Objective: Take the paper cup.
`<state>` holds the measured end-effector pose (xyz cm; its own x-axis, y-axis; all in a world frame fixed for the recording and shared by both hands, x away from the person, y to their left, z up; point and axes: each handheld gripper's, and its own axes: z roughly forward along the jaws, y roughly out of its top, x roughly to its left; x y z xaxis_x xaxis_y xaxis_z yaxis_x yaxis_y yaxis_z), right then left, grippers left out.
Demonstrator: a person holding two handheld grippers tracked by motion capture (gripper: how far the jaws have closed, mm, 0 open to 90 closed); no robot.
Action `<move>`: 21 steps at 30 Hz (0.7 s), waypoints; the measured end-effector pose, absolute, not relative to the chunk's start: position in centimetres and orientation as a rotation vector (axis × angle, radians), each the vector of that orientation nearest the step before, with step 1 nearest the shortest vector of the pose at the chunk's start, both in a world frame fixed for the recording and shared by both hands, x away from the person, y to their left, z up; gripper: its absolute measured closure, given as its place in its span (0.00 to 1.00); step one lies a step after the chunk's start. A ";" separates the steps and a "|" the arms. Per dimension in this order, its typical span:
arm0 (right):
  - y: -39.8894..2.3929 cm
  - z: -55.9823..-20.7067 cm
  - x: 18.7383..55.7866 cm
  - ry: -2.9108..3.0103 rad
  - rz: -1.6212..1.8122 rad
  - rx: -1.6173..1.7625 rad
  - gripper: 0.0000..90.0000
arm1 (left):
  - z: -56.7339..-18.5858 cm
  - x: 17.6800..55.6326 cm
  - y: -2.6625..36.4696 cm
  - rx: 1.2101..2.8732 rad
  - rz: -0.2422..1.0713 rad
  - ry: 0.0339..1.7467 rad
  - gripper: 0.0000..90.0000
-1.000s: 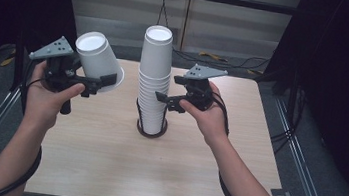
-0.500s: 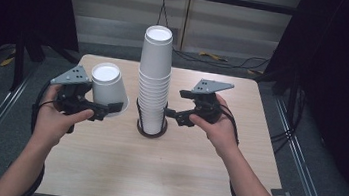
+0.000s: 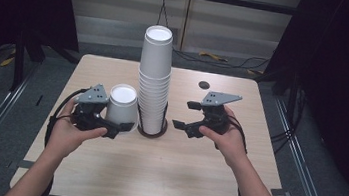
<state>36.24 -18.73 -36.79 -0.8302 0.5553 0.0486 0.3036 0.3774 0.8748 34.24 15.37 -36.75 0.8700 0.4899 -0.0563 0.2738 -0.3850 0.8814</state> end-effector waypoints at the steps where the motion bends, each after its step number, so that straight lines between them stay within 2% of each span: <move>1: -18.9 -37.0 36.2 2.387 1.434 0.768 0.15 | -36.9 34.2 15.2 1.998 0.255 0.554 0.17; 21: -19.3 -39.4 35.4 2.506 1.383 0.720 0.18 | -39.0 33.3 11.7 2.102 0.184 0.487 0.17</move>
